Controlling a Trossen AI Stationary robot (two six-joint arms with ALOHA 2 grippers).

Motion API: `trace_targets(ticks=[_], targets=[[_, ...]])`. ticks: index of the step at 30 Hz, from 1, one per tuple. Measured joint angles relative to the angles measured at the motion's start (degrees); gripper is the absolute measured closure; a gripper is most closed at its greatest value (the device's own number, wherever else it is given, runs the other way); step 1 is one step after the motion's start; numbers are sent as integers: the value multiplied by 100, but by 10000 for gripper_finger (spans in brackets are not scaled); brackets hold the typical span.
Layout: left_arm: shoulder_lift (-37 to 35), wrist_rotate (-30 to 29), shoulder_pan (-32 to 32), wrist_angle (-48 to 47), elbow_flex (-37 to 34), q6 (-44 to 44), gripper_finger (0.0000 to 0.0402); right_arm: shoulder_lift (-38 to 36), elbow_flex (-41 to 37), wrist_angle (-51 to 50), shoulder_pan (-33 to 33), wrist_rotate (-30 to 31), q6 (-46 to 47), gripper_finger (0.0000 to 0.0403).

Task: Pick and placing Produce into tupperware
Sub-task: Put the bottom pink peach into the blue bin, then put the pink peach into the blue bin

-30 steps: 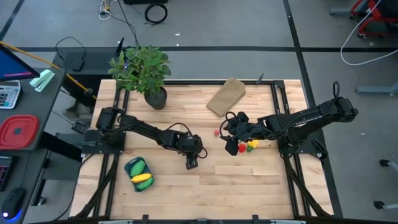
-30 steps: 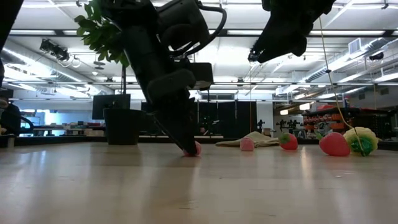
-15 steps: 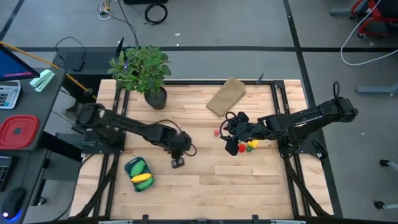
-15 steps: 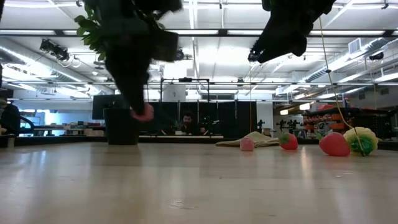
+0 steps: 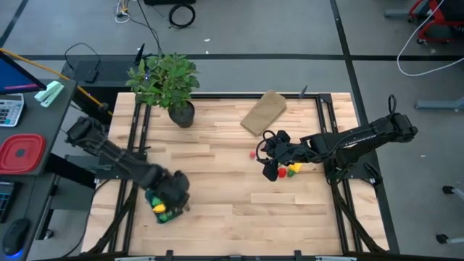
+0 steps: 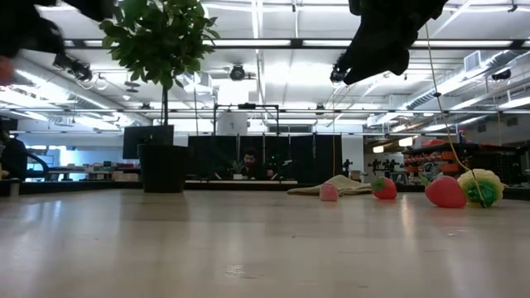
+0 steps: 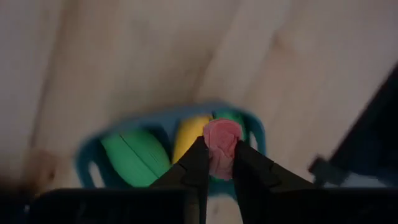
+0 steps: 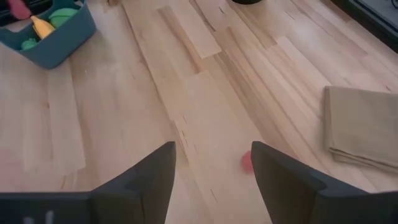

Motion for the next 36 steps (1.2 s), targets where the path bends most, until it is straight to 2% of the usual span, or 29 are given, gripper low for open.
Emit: trace_targets(ticks=[6,14,18,23,31,36], targets=[[0,-156,-642,-140,2,-1081,349,1,0,7,0,0,0,183],[201,-226,-884,-1039,7,-2176,338,1,0,7,4,1,107,183],[345,-228,-857,-895,7,-2127,340,1,0,7,4,2,109,183],[565,-193,-837,-783,7,-2002,321,-1,0,7,4,2,116,183],[906,-223,-826,-804,7,-1801,267,1,0,7,4,2,114,183],[984,-571,-826,-811,7,-1778,229,1,0,7,4,2,114,183]])
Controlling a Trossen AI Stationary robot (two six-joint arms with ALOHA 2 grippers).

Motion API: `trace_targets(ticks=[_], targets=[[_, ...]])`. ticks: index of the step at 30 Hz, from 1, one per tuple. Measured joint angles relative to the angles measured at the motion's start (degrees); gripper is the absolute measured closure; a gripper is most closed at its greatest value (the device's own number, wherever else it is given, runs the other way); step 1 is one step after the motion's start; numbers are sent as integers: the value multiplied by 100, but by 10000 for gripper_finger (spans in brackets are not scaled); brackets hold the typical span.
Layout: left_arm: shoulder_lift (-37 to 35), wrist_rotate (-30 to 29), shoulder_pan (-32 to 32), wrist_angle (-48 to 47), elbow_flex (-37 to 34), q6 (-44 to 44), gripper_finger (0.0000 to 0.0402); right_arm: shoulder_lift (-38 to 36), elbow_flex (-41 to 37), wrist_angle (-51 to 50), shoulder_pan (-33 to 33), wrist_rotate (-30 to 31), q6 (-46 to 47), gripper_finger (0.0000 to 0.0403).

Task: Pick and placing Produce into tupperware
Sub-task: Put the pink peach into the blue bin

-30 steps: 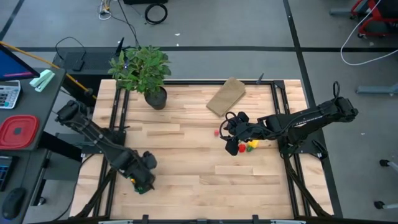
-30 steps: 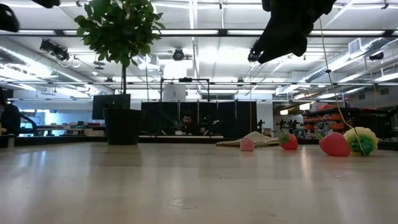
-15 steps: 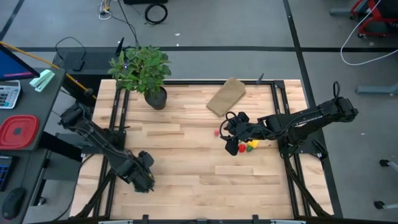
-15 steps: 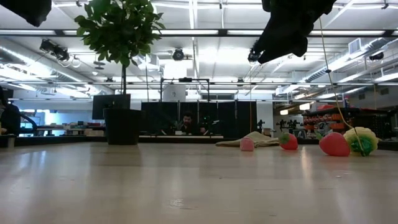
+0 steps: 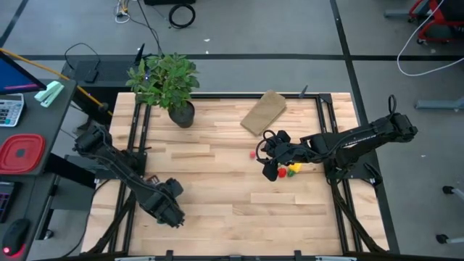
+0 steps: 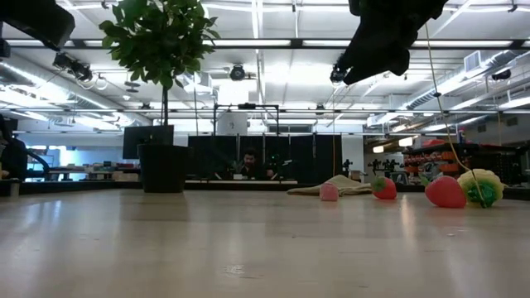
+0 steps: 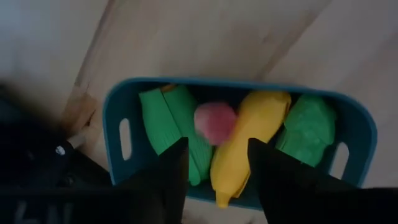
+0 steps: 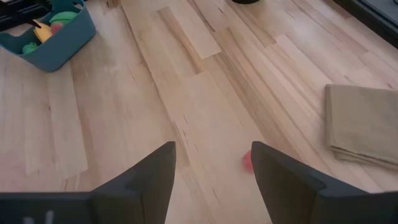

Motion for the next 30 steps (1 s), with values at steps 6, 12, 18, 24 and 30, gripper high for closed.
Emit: trace_targets(ticks=[6,12,18,24,30], targets=[[-3,-24,160,-188,0,-2,213,-1,0,0,0,0,0,183],[-5,-104,551,-319,22,164,232,0,0,0,-2,148,-30,183],[-9,-321,1026,-332,595,1336,259,-2,0,0,-170,84,-336,183],[-12,-1360,1481,-695,1829,2715,287,3,0,-77,-446,-449,-404,183],[-12,-2188,1794,-1375,3572,3949,313,485,0,-410,-713,-678,-328,183]])
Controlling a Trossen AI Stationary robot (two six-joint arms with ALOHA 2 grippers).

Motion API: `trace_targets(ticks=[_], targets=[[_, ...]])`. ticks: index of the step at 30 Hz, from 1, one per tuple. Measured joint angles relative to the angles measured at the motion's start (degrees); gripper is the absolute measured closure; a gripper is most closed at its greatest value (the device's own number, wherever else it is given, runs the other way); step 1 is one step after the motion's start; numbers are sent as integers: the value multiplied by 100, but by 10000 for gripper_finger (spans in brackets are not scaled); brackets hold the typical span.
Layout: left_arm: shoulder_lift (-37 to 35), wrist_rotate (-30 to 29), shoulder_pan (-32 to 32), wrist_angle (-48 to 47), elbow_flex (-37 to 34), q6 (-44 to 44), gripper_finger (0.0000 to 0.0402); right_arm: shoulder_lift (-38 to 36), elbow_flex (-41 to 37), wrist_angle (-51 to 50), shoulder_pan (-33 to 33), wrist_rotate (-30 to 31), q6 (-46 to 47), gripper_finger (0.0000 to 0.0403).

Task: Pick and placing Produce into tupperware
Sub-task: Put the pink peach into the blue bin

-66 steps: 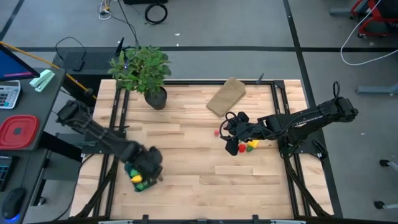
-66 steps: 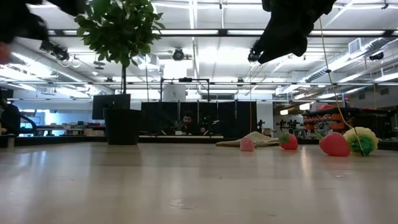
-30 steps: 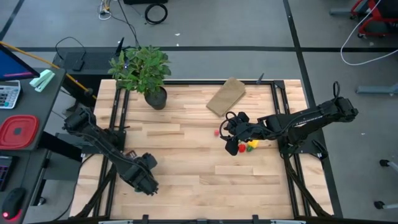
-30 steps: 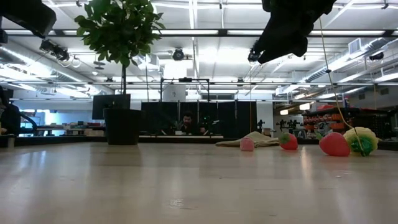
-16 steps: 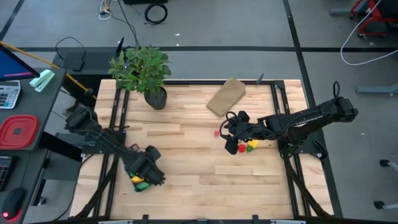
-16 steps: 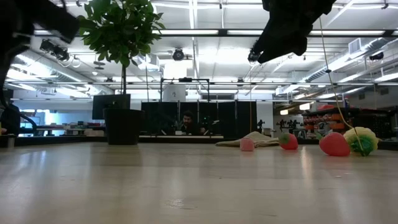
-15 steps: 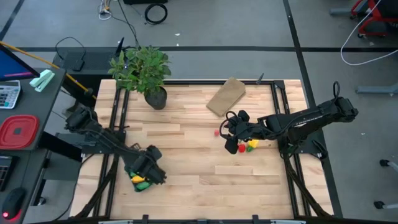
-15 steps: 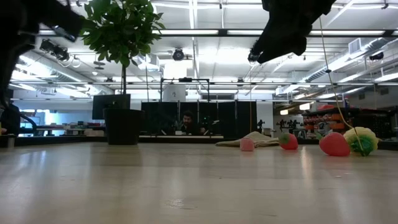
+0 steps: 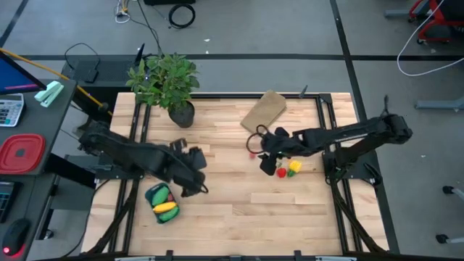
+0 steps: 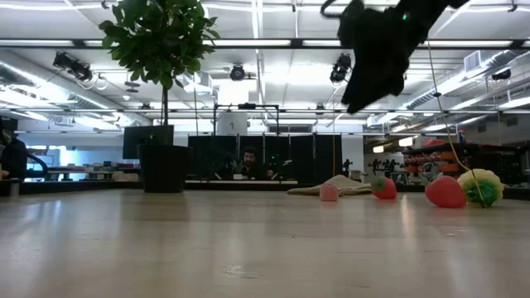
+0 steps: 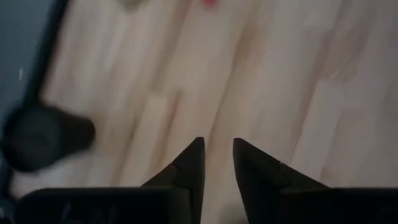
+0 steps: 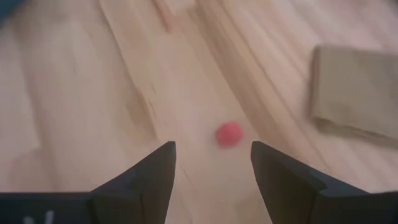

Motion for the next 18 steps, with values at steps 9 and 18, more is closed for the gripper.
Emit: trace_targets(ticks=[9,18], targets=[[-11,-41,315,83,2507,1799,334,1294,0,169,-531,181,269,183],[-4,-45,934,-7,3345,2315,314,1606,0,863,-819,-472,342,183]])
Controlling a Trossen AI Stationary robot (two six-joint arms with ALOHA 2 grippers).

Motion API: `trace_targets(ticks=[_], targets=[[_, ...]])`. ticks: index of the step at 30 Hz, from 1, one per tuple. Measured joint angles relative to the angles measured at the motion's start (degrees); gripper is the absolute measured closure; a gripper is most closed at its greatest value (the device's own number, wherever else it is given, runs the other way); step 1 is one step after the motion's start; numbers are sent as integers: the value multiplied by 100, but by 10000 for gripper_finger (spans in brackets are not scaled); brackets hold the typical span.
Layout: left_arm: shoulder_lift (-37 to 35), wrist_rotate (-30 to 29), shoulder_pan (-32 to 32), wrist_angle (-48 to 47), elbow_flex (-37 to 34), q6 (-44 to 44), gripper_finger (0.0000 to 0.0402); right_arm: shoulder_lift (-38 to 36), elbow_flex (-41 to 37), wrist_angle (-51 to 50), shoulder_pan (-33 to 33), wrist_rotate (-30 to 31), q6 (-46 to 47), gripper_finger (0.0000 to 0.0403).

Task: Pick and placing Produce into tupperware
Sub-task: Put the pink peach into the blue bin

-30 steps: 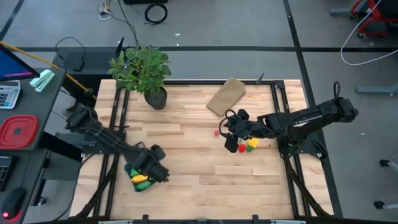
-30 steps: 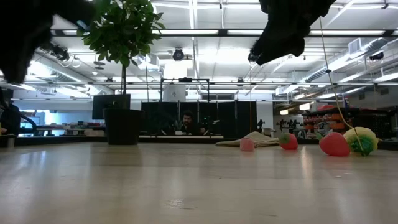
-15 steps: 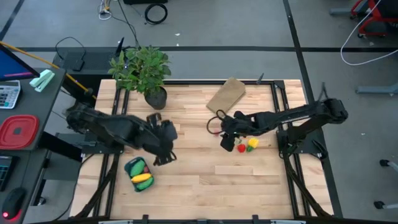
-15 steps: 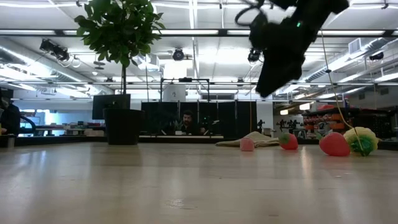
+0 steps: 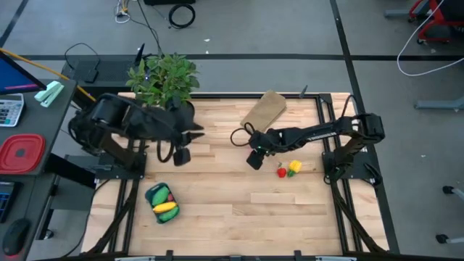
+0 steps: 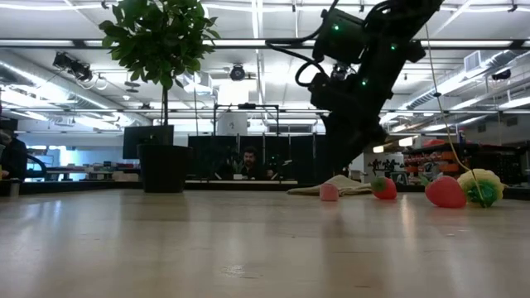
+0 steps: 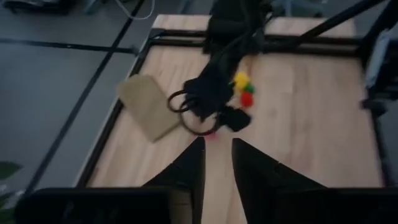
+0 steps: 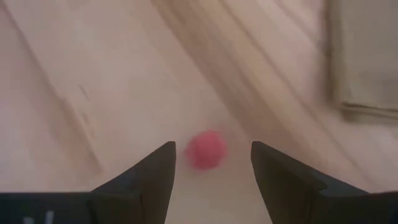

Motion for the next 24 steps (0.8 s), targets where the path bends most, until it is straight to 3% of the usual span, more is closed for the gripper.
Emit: trace_targets(ticks=[4,12,24], targets=[[-5,2,216,-245,-126,85,280,-16,0,-12,6,-406,243,183],[4,4,447,-354,-896,-37,215,212,0,0,127,-213,302,183],[6,4,614,-347,-1290,-28,230,829,0,451,17,-85,385,183]])
